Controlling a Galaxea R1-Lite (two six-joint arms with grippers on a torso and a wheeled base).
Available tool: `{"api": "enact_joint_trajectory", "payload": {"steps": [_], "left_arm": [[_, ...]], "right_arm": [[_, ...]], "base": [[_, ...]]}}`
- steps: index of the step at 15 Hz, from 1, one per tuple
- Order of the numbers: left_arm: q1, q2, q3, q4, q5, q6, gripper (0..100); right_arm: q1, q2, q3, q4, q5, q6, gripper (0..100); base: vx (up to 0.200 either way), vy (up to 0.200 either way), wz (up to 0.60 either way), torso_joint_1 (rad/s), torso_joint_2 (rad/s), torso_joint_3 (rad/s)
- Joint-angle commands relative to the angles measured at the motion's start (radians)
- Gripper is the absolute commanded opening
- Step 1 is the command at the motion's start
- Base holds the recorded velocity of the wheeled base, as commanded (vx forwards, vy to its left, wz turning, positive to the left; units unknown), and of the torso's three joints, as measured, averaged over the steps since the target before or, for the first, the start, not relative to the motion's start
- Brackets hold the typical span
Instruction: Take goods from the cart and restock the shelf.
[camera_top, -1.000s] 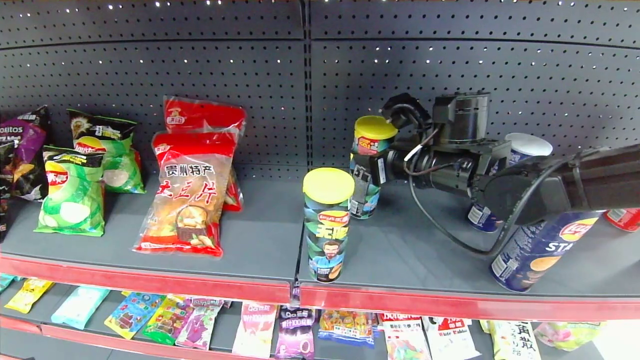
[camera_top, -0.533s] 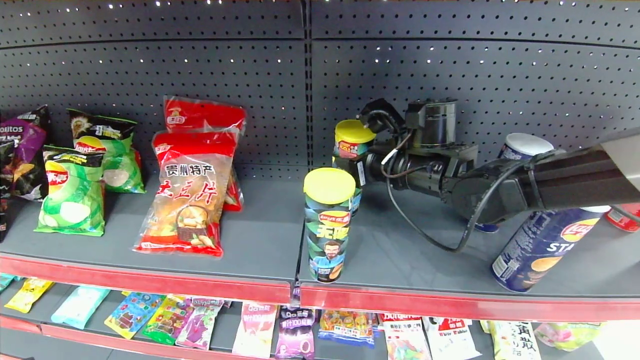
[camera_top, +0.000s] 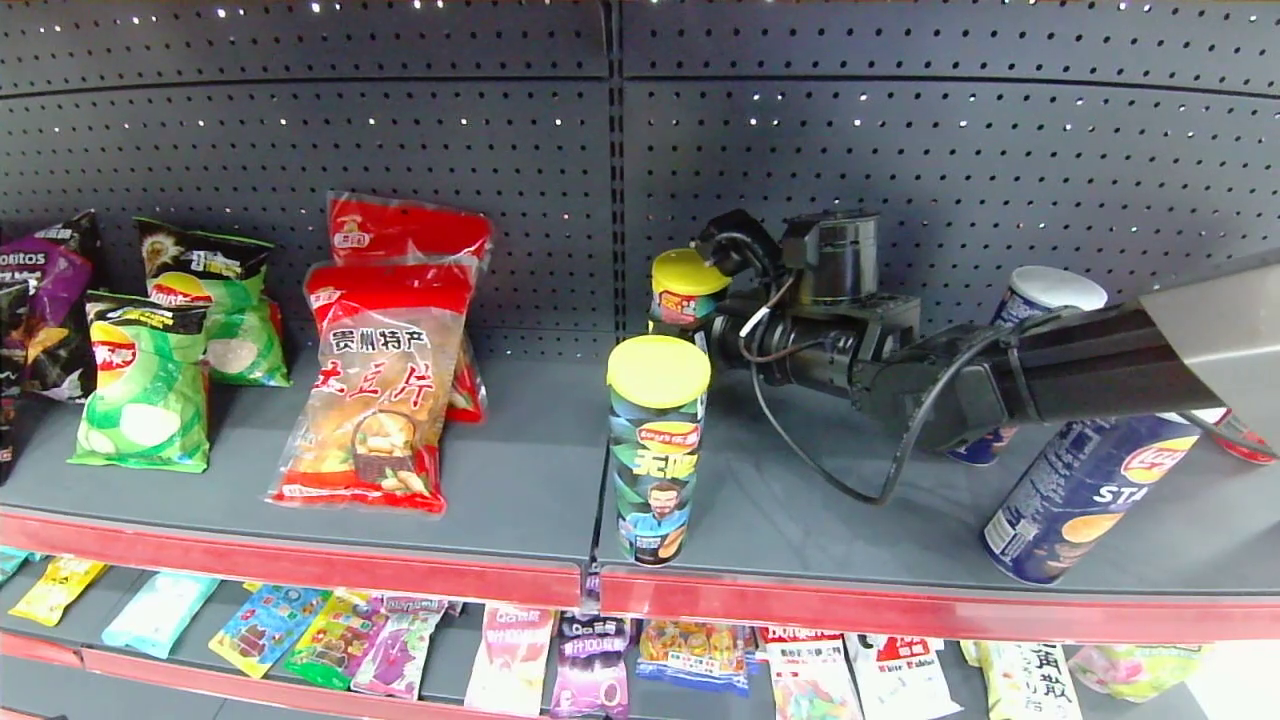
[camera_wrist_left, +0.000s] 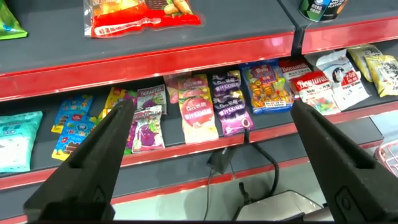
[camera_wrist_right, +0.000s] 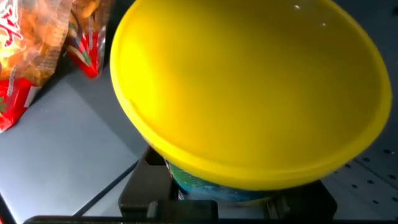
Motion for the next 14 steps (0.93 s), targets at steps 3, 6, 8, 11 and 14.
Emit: {"api": "enact_joint_trajectory", "payload": {"steps": [3,6,8,11,14], "left_arm": [[0.0,0.001,0.0,0.0,0.0,0.0,100],[0.0,0.001,0.0,0.0,0.0,0.0,100],[0.0,0.001,0.002,0.0,0.0,0.0,100],[0.0,0.001,0.002,0.0,0.0,0.0,100],[0.0,0.001,0.0,0.0,-0.001,0.0,100]], "right_arm": [[-0.001,0.006,-0.003,-0.001,-0.003,-0.001,0],[0.0,0.006,-0.007,-0.001,-0.003,-0.001,0],[0.002,0.006,-0.001,-0.001,-0.005,-0.001,0],[0.01,0.006,0.005,-0.003,-0.005,0.001,100],[0.013,0.003,0.016,-0.039,-0.009,0.003,100]], "base": [[0.0,0.0,0.0,0.0,0.0,0.0],[0.0,0.0,0.0,0.0,0.0,0.0],[0.0,0.0,0.0,0.0,0.0,0.0],[0.0,0.0,0.0,0.0,0.0,0.0],[0.0,0.0,0.0,0.0,0.0,0.0]]}}
